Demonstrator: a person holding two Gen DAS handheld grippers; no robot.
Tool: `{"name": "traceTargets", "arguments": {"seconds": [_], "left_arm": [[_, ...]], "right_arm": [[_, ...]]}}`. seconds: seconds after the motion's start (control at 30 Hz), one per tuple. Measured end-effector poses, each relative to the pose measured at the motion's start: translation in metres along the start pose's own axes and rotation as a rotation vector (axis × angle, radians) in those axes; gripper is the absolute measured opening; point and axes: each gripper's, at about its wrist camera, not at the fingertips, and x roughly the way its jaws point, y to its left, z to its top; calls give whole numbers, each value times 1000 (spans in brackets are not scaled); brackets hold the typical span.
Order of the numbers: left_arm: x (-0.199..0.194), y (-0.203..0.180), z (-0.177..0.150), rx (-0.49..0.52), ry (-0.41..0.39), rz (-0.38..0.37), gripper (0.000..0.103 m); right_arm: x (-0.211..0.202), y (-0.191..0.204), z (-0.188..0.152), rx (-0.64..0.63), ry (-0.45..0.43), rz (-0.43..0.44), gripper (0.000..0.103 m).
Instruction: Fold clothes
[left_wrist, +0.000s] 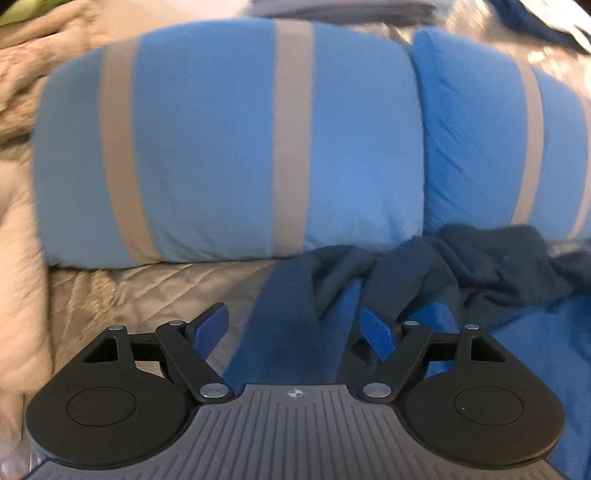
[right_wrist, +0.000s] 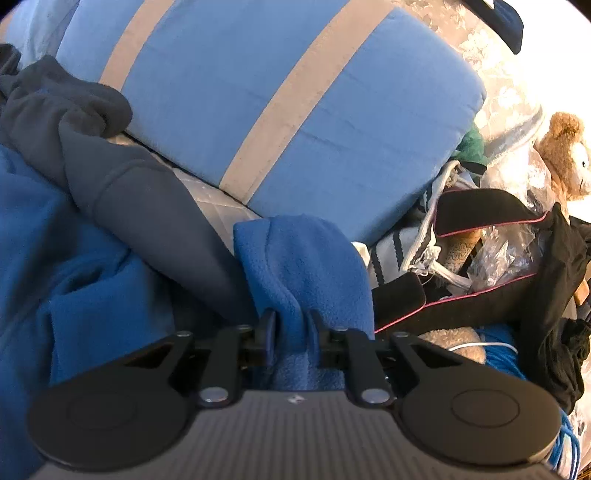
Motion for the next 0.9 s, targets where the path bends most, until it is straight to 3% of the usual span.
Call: {"name": "traceTargets", "arguments": {"seconds": [0.1,0.23,0.27,0.3,0.37,0.4,0.47,0.5,0.53,0.57,0.77,0.9], "left_arm": [[27,-10,4,28,44,44,76],[52,-18,3,67,80,51,73],[56,-20,2,83,89,60,63],[60,-22,1,97,102,73,43],[66,-26,-2,133,132,113,19],[66,-28,-3,146,134,121,12],[59,-28,-6,155,111,120,9],[54,-27,-8,149,99,128,7],[49,-24,-9,138,92,130,7],[44,-20,-10,127,85,132,7],[-1,11,-24,-4,-11,201,6],[-43,40,-47,-158,-70,236,6]], "right_arm": [[-1,-6,2,55,1,31,42],[-4,-13,3,95,-12,92,61],[-5,-13,3,98,-17,105,63],[-6,-14,3,99,-18,115,65],[-5,-11,4,81,-20,122,64],[-4,-8,5,65,-20,118,64],[2,-1,6,26,-9,90,61],[6,1,6,12,-3,78,42],[9,2,6,12,0,62,14],[9,-1,6,37,-4,49,9],[-10,-27,2,226,-74,8,8],[-35,-59,-12,367,-115,-27,8]]}}
